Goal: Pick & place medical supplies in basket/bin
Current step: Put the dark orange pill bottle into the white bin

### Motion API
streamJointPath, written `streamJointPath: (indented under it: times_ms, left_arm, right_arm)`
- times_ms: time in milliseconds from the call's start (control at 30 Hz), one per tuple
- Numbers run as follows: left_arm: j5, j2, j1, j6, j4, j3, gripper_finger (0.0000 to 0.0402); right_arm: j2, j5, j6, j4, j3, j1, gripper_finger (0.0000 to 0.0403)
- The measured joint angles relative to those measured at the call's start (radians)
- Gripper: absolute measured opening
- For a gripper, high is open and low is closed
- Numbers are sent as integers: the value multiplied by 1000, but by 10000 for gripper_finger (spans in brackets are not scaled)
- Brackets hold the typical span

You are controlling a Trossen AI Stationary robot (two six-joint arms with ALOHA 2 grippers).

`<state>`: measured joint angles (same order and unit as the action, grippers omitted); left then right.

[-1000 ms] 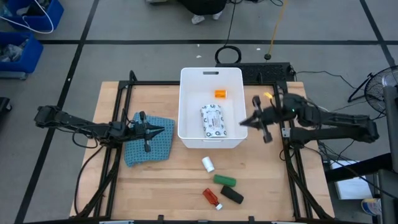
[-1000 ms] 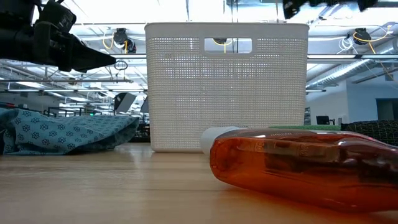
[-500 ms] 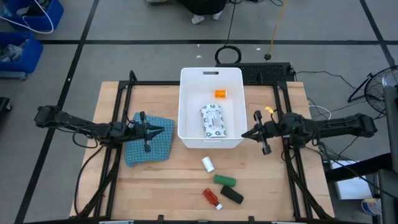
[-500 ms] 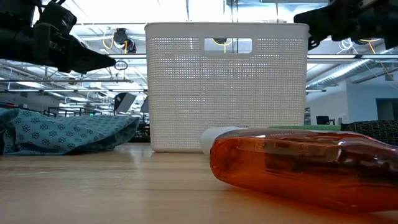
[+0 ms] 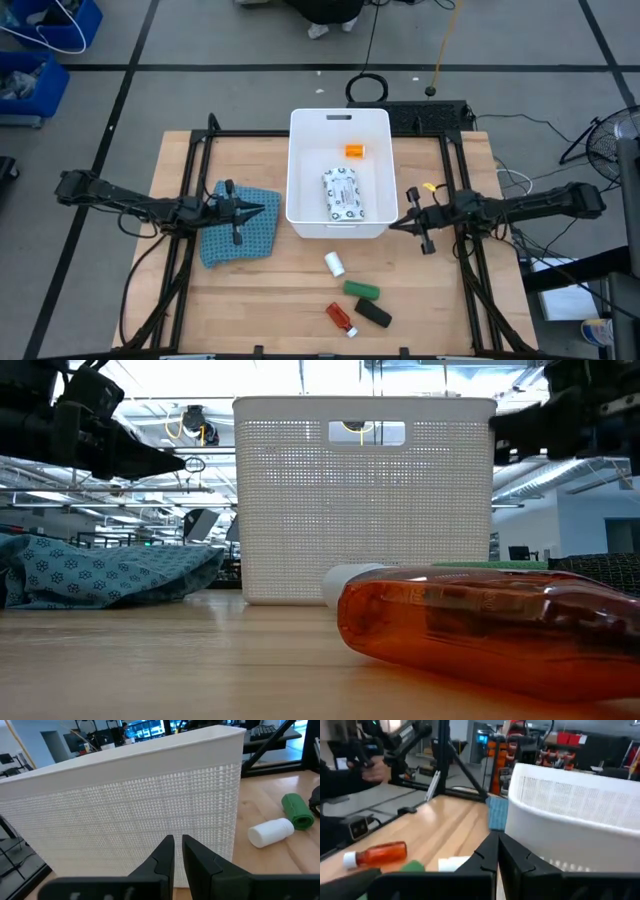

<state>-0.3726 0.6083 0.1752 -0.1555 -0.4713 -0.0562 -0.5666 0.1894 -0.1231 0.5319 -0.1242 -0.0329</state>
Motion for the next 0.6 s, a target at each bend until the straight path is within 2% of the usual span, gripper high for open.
streamJointPath:
  times_ms: [233,333,467,600]
  left_arm:
    - [-96,0,0,35,-2,0,42]
    - [-80,1,4,42,6,-14,42]
    - [-31,54,65,65,40,-118,42]
    - [-93,237,170,66,165,-286,42]
  right_arm:
    - [2,-6,-5,18,-2,0,0]
    - [3,-6,-14,28,-2,0,0]
    - [3,-6,-19,30,-2,0,0]
    - [3,-6,-23,31,-2,0,0]
